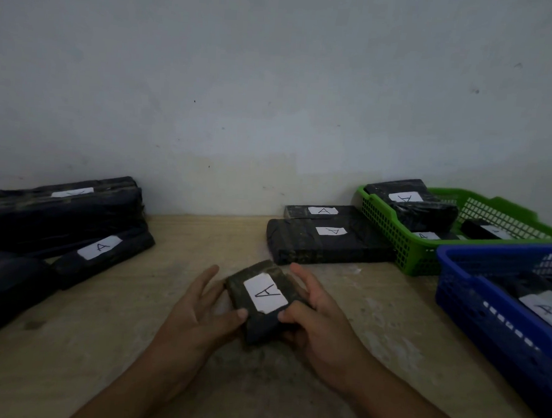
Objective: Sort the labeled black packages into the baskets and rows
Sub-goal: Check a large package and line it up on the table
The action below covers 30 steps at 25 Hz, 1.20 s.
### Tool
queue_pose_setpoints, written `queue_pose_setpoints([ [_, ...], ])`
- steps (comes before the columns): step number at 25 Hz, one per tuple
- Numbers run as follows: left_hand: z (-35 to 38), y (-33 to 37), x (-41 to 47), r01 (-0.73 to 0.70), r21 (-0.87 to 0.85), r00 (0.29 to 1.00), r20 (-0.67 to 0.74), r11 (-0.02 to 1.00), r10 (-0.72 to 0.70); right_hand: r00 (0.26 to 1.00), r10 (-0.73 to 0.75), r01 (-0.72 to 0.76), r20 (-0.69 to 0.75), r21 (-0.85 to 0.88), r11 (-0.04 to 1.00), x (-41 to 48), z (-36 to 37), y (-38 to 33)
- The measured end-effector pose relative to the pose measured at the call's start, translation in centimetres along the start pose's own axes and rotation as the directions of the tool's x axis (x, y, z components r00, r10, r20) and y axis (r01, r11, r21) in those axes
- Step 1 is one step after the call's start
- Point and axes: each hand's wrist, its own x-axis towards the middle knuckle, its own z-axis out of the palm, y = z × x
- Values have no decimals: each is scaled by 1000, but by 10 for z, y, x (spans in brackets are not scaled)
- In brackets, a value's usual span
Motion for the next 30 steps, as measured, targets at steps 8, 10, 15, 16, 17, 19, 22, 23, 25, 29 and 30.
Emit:
queue_pose_setpoints([
  [8, -3, -2, 4, -70, 160, 997, 27, 985, 66, 998, 55, -49, 18, -234, 971, -7, 5, -11],
  [10, -3, -4, 5, -44, 139, 999, 2, 989, 44, 999, 50, -41, 20, -309, 950, -8, 4, -13],
  [15, -5, -1, 6, -36, 55, 991, -127, 998, 43, 996, 67, -45, 51, -345, 938, -9, -1, -19],
  [16, -5, 0, 6, -34, 69, 991, -128, 997, 43, 996, 77, -55, 53, -332, 942, -8, -2, -19],
  [17, -5, 1, 6, -29, 72, 991, -129, 997, 39, 994, 92, -70, 54, -309, 948, -8, -2, -20],
  [19, -4, 3, 6, -26, 64, 992, -120, 998, 34, 990, 125, -103, 68, -270, 957, -7, -2, -24],
  [22, -7, 2, 6, -23, 64, 997, -76, 998, 27, 989, 135, -104, 56, -372, 923, -8, -6, -27],
  [23, -7, 1, 6, -24, 49, 998, -64, 998, 27, 990, 133, -101, 52, -402, 910, -8, -8, -27],
  [25, -8, -1, 7, -25, 23, 998, -62, 999, 26, 991, 128, -99, 44, -409, 907, -6, -13, -28],
  [29, -4, 2, 4, -28, 96, 998, -54, 995, 33, 989, 65, -111, -134, -379, 919, 0, -25, -33],
  [30, -1, 2, 3, -39, 139, 998, -53, 989, 47, 983, 39, -109, -182, -394, 913, 2, -29, -36],
])
